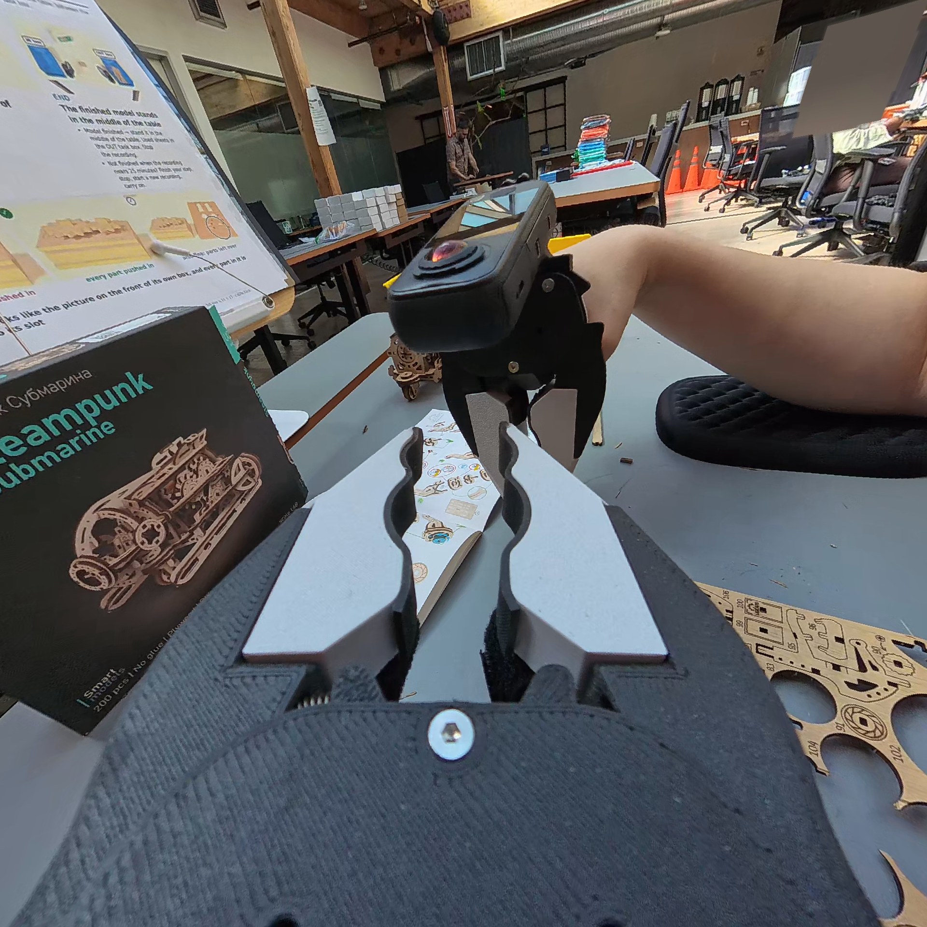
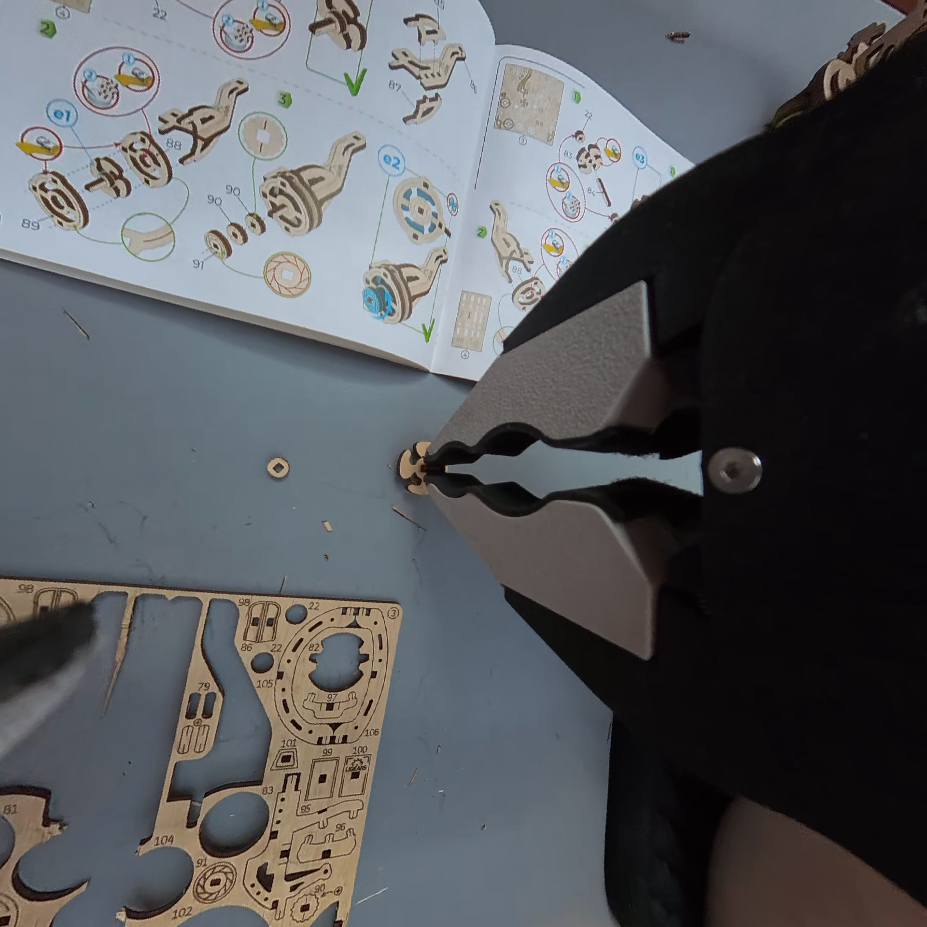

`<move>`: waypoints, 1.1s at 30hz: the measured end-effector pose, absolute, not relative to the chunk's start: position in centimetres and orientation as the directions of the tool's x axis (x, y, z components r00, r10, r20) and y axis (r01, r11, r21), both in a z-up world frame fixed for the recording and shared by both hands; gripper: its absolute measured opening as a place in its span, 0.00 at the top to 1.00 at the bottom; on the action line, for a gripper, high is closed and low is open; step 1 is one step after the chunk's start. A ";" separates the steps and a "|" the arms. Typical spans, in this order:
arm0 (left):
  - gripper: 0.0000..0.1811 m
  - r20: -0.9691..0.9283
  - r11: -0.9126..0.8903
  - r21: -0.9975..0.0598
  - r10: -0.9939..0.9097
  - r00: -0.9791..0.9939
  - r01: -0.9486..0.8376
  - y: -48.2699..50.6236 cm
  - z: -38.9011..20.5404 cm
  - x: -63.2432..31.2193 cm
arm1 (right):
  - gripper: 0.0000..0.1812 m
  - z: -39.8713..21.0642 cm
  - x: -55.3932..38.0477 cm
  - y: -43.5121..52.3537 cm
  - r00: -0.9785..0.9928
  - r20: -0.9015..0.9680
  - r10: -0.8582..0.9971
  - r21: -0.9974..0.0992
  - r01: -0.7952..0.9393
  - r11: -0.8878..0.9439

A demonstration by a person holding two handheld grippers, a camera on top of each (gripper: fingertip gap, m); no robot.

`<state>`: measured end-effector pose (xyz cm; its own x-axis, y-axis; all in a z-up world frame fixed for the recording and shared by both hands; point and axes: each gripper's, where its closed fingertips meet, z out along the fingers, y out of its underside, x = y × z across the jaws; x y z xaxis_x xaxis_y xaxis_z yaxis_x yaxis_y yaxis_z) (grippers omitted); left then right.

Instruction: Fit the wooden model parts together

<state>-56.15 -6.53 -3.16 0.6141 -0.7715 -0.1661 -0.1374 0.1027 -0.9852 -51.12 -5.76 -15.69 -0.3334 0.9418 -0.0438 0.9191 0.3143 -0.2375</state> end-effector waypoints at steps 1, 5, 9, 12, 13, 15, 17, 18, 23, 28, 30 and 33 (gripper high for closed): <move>0.84 -0.167 0.103 -0.985 -0.771 0.614 -0.138 -6.5 -3.2 -56.2 | 0.99 -15.5 -51.1 -5.9 -0.347 -0.046 0.937 -0.250 0.912 0.326; 0.84 -0.168 0.104 -0.985 -0.772 0.613 -0.139 -6.6 -3.1 -56.1 | 0.99 -14.3 -51.7 -6.5 -0.363 -0.113 0.925 -0.395 0.870 0.294; 0.85 -0.171 0.102 -0.984 -0.775 0.609 -0.146 -6.6 -3.2 -56.1 | 0.99 -13.6 -51.9 -6.6 -0.302 -0.314 0.900 -0.529 0.843 0.099; 0.85 -0.169 0.100 -0.984 -0.777 0.606 -0.146 -6.6 -3.2 -56.1 | 0.99 -13.9 -51.5 -6.4 -0.267 -0.392 0.880 -0.530 0.848 0.021; 0.85 -0.166 0.098 -0.985 -0.779 0.605 -0.145 -6.6 -3.2 -56.1 | 0.99 -13.9 -51.5 -6.3 -0.260 -0.414 0.872 -0.532 0.847 0.000; 0.85 -0.166 0.095 -0.984 -0.779 0.604 -0.147 -6.6 -3.3 -56.1 | 0.99 -14.2 -51.5 -6.1 -0.242 -0.440 0.865 -0.519 0.854 -0.025; 0.85 -0.166 0.094 -0.984 -0.779 0.605 -0.149 -6.6 -3.3 -56.1 | 0.99 -14.5 -51.5 -6.0 -0.233 -0.456 0.859 -0.510 0.860 -0.037; 0.85 -0.165 0.094 -0.984 -0.780 0.603 -0.149 -6.6 -3.3 -56.1 | 0.99 -14.6 -51.4 -6.0 -0.227 -0.459 0.859 -0.499 0.866 -0.039; 0.85 -0.170 0.093 -0.983 -0.785 0.596 -0.159 -6.7 -3.5 -55.8 | 0.99 -15.4 -51.2 -6.0 -0.211 -0.448 0.869 -0.444 0.896 -0.011; 0.85 -0.169 0.090 -0.983 -0.788 0.592 -0.160 -6.7 -3.5 -55.7 | 0.99 -15.5 -51.1 -6.0 -0.204 -0.419 0.885 -0.414 0.910 0.014; 0.85 -0.168 0.089 -0.983 -0.789 0.591 -0.161 -6.7 -3.5 -55.7 | 0.99 -15.6 -51.1 -6.1 -0.205 -0.411 0.888 -0.405 0.914 0.023; 0.85 -0.169 0.089 -0.983 -0.789 0.590 -0.162 -6.7 -3.5 -55.7 | 0.99 -15.6 -51.3 -6.2 -0.210 -0.398 0.893 -0.398 0.917 0.039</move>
<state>-55.68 -6.73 -3.55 0.5905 -0.7891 -0.1692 -0.1622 0.0893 -0.9827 -51.25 -6.24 -15.59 -0.2102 0.8930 -0.3979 0.9166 0.0385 -0.3979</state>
